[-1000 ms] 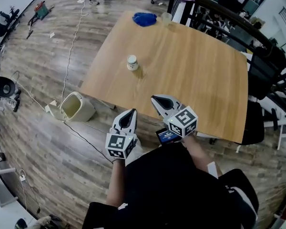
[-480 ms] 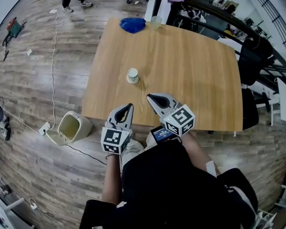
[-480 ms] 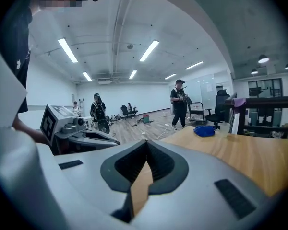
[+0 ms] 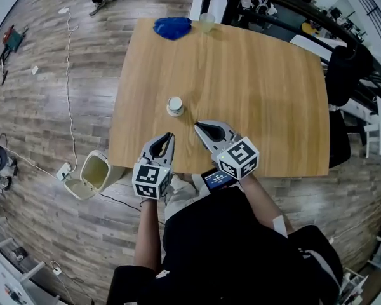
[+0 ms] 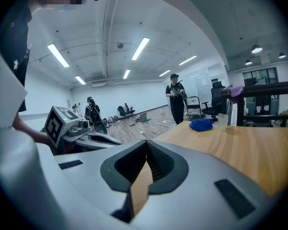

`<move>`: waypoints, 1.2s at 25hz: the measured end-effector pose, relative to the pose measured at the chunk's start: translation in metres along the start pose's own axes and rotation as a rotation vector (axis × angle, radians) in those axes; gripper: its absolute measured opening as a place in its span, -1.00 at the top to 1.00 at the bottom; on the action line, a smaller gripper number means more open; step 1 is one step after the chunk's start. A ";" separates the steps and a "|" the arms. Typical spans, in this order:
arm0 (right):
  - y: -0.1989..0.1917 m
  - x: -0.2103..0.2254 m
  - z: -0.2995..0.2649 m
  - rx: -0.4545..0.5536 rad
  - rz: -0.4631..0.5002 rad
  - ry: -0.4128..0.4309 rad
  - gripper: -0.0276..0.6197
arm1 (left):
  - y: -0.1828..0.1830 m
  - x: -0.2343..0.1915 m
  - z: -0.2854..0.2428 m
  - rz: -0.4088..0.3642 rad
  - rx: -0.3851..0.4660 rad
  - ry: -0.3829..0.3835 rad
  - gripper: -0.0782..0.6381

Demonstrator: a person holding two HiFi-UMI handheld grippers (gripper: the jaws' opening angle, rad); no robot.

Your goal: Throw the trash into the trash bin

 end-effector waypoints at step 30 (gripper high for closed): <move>-0.054 0.103 -0.074 -0.130 -0.142 0.060 0.92 | -0.002 -0.097 -0.173 -0.018 -0.304 0.215 -0.01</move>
Point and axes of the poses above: the fingertips, and each gripper's own axes: z backward along the fingers, x to its right, y out of its top, the point moved 8 cm from there along z, backward along the fingers, and after that the axes turned 15 degrees about -x, right-handed, at the moved point
